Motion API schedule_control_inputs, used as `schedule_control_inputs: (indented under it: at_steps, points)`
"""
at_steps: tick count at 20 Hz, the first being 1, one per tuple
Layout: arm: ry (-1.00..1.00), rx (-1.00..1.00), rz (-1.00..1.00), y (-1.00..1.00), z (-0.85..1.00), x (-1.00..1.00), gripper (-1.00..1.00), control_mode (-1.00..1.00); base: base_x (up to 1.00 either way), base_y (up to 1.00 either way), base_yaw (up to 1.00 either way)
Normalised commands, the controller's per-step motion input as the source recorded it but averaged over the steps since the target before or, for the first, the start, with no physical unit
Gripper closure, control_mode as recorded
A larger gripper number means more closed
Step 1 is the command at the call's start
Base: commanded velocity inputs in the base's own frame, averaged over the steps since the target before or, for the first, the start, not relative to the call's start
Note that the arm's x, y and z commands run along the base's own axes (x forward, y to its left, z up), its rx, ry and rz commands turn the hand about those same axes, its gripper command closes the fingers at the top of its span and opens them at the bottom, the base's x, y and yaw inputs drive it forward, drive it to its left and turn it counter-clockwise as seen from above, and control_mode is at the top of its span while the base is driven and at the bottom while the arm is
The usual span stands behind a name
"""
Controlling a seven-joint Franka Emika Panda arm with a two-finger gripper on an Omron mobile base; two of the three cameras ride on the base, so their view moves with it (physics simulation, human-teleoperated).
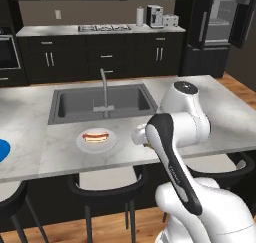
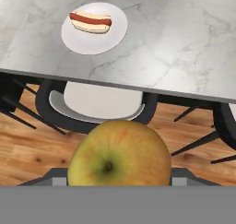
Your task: Pick up the orange and apple from the fridge and place one fruit on each plate on the dining counter.
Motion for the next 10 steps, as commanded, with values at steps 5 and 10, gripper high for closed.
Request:
schedule_control_inputs:
  at_steps: [5, 10]
  points:
    - [0.11, -0.03, -0.02, 0.58, -0.16, 0.39, 1.0, -1.0, 0.0, 0.0, 0.0]
    - [0.06, -0.05, -0.04, 0.51, -0.3, 0.49, 1.0, -1.0, 0.0, 0.0, 0.0]
